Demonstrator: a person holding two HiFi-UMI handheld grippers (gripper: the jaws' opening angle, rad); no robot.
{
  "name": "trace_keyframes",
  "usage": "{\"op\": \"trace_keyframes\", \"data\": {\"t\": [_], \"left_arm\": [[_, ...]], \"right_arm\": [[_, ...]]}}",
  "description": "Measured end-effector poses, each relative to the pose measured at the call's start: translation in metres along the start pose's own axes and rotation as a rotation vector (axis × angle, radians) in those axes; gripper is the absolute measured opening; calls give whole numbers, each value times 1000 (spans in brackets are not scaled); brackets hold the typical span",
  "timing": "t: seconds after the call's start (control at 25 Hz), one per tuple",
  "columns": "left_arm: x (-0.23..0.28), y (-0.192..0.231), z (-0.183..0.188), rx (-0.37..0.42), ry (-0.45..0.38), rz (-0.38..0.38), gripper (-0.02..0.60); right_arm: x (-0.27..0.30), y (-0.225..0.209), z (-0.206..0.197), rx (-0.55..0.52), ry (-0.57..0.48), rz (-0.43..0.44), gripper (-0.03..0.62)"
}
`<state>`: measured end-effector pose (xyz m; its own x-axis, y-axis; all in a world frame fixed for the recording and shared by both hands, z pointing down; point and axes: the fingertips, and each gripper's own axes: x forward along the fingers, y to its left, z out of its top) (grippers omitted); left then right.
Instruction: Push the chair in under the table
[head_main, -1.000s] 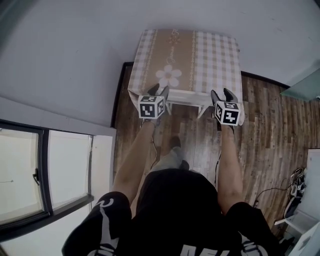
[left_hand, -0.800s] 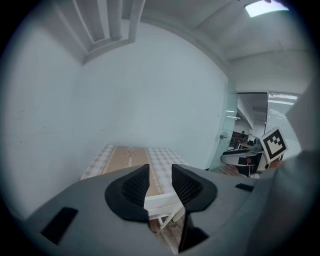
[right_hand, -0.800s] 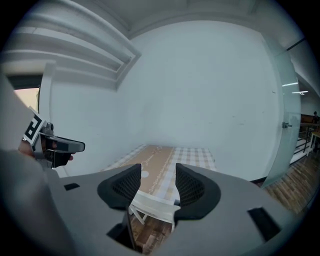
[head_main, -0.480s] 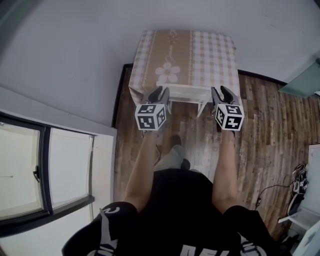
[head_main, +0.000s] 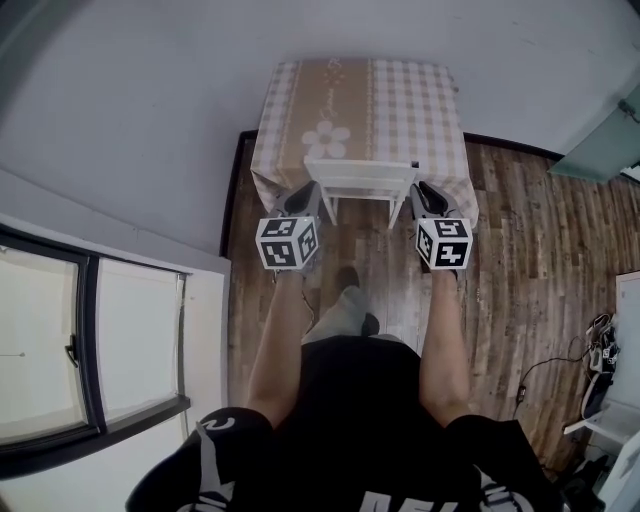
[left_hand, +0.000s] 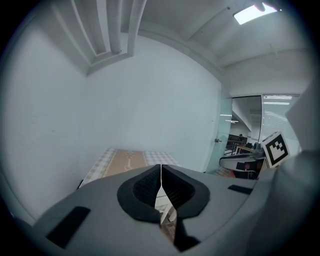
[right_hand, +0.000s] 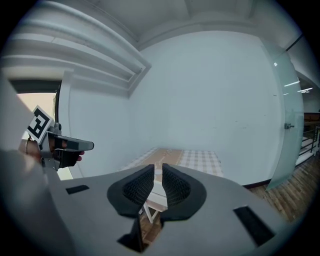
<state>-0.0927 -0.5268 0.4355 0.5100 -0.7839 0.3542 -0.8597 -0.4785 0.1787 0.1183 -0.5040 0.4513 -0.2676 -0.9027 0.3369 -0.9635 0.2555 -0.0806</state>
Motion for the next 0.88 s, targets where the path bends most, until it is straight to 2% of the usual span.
{"op": "trace_keyframes", "data": {"t": [0.32, 0.88], "left_arm": [[-7, -28, -4, 71, 17, -41, 26], [1, -59, -8, 105, 29, -103, 25]], "right_arm": [[-18, 5, -2, 11, -13, -3, 14], [-37, 1, -5, 13, -16, 7, 12]]}}
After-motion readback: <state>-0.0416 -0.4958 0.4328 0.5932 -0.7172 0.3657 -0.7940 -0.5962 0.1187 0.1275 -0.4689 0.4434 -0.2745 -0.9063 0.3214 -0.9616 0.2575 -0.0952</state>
